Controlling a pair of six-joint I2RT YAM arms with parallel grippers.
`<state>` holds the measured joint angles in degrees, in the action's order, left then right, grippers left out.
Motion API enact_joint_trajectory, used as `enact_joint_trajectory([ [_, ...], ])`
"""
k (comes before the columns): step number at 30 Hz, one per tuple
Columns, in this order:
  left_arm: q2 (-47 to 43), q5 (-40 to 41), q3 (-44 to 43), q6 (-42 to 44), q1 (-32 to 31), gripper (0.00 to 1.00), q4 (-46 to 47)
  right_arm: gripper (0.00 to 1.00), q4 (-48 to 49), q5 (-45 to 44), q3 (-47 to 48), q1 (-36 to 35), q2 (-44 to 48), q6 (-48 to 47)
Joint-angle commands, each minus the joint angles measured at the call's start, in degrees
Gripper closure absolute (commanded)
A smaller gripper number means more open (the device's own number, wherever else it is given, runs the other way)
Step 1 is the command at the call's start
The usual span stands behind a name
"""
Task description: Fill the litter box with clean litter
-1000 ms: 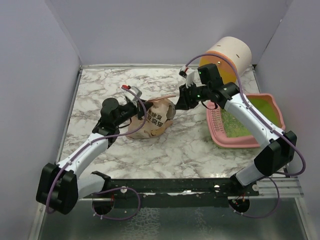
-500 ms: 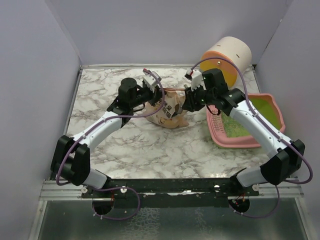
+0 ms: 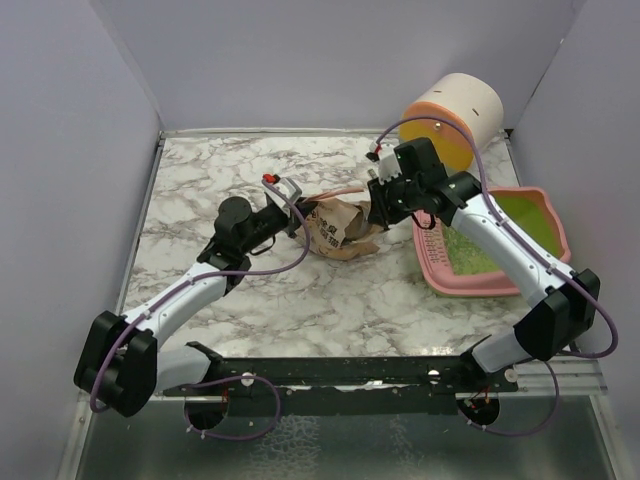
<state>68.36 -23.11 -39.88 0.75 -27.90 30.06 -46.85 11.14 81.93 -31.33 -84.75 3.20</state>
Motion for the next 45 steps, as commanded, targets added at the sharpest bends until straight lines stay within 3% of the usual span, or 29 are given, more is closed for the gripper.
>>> enact_joint_trajectory([
  [1, -0.34, 1.29, 1.19, -2.57, -0.48, 1.00, 7.83, 0.99, -2.25, -2.80, 4.66, -0.31, -1.08, 1.38],
  [18, -1.04, 1.98, 0.77, -5.63, -1.02, 1.00, 8.79, 0.99, -3.67, -15.00, 4.57, -5.93, -6.47, 7.42],
  [26, -3.00, 0.34, 0.59, -7.51, -1.02, 1.00, 8.87, 0.99, 0.87, -15.43, 0.19, -5.93, -10.41, 8.85],
  [33, -3.22, -0.18, 0.76, -7.99, -1.02, 1.00, 8.93, 0.99, 7.01, -13.51, -3.68, -5.93, -16.15, 9.79],
  [45, 0.52, -0.99, 0.25, -7.60, -0.76, 1.00, 8.94, 0.99, 27.91, -6.03, -16.03, -5.88, -20.47, 13.51],
])
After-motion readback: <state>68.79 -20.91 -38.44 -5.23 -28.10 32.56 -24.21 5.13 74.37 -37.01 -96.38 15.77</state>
